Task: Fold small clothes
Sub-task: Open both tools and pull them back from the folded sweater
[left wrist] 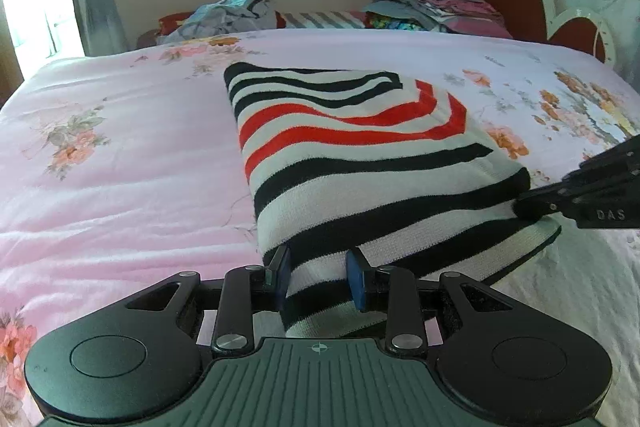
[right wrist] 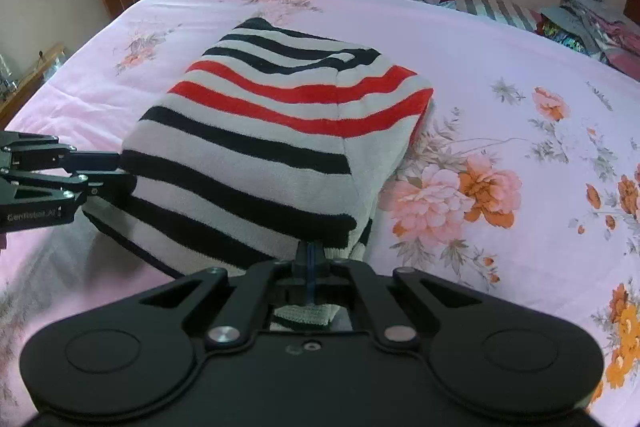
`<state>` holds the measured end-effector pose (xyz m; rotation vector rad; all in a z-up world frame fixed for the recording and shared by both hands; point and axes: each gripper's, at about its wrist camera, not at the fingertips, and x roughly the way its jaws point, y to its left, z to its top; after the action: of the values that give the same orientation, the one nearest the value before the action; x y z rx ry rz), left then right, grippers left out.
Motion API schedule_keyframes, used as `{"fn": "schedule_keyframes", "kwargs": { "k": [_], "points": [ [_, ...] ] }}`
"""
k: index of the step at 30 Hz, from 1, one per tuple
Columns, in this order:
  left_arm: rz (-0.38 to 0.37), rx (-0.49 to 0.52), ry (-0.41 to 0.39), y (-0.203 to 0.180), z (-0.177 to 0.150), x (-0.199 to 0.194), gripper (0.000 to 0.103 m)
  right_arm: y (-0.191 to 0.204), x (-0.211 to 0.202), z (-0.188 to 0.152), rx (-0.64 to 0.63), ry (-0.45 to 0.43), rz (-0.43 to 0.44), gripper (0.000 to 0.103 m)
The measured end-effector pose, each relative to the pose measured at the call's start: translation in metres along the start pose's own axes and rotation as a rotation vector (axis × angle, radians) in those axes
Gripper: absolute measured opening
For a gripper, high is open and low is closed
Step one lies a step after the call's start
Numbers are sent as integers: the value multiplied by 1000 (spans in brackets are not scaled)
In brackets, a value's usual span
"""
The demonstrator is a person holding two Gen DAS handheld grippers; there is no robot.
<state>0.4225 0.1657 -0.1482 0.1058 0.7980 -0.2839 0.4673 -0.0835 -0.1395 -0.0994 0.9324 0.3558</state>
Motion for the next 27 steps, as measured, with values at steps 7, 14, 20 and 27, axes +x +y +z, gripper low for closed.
{"fn": "schedule_keyframes", "kwargs": {
  "k": [7, 14, 20, 27],
  "points": [
    [68, 0, 15, -10, -13, -10, 30, -10, -9, -19, 24, 25, -56, 3],
    [96, -45, -21, -32, -31, -52, 31, -16, -65, -51, 88, -66, -17, 5],
    [115, -65, -77, -67, -39, -93, 36, -9, -110, -70, 106, -145, -26, 19],
    [200, -99, -176, -100, -53, -134, 103, -10, -150, -98, 171, -217, -97, 103]
  ]
}}
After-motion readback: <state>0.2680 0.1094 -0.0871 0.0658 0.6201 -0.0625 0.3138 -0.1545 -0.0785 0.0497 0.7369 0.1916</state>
